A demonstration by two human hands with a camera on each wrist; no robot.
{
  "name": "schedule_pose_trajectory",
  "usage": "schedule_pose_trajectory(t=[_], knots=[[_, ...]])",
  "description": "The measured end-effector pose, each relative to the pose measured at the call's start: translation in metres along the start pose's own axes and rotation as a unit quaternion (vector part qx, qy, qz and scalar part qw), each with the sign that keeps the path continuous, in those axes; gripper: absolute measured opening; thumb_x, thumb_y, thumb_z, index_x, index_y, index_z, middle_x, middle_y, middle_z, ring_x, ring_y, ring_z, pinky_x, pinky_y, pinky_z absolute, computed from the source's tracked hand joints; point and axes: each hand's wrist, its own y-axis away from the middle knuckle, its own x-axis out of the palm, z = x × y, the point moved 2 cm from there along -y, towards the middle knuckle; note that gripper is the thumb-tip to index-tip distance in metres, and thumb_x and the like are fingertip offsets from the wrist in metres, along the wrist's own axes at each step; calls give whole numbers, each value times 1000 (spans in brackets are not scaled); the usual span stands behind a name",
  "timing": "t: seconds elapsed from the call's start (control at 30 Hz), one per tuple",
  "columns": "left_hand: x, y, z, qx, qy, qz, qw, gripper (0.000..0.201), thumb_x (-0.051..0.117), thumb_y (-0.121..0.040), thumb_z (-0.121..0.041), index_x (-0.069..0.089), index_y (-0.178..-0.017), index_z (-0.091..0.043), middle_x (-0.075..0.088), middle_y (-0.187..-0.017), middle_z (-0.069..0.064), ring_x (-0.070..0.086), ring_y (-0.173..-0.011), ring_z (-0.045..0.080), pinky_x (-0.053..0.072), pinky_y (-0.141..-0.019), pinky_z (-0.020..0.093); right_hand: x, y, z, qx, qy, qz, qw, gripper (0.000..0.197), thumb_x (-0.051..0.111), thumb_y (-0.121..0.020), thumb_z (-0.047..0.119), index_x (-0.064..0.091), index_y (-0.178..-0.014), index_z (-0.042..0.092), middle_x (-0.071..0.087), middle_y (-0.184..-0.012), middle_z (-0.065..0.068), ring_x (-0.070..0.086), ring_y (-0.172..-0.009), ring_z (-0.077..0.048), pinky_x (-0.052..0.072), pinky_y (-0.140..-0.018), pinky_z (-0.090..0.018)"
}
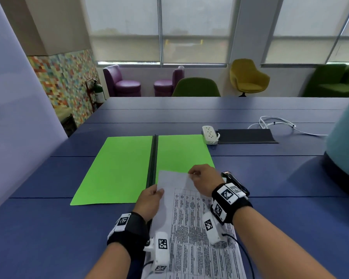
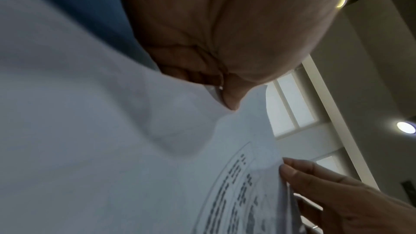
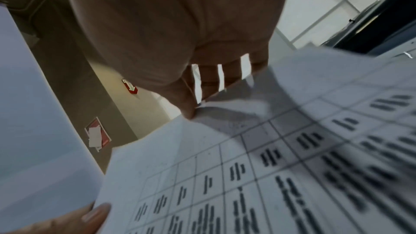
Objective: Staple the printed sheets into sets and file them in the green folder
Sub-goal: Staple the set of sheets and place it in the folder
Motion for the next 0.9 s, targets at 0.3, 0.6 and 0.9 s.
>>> schedule_pose_trajectory(t=[0.3, 0.6, 0.9], knots=[[9, 1, -5, -45, 75, -30, 996, 38, 43, -104, -23, 49, -136, -5, 51, -132, -4, 45, -122, 13, 29, -104, 26, -8, 5, 9, -29, -24, -22, 999, 19, 62, -92, 24, 73, -107, 25, 71, -108, 1, 64, -102, -21, 50, -94, -32], [8, -4, 22, -67, 15, -17, 998, 34, 42, -104, -26, 56, -127, -5, 58, -130, 7, 51, -122, 22, 36, -107, 33, -55, 16, -83, 236, 178, 45, 954, 51, 63, -79, 56, 62, -108, 14, 68, -112, -12, 65, -103, -32, 50, -80, -32], [8, 3, 18, -65, 48, -7, 997, 55, 43, -102, -34, 36, -147, -4, 38, -154, 7, 33, -142, 21, 23, -120, 37, -86, -2, -71, 192, -212, -162, 944, 13, 59, -88, 6, 56, -101, 4, 69, -87, -22, 66, -70, -31, 53, -70, -41]])
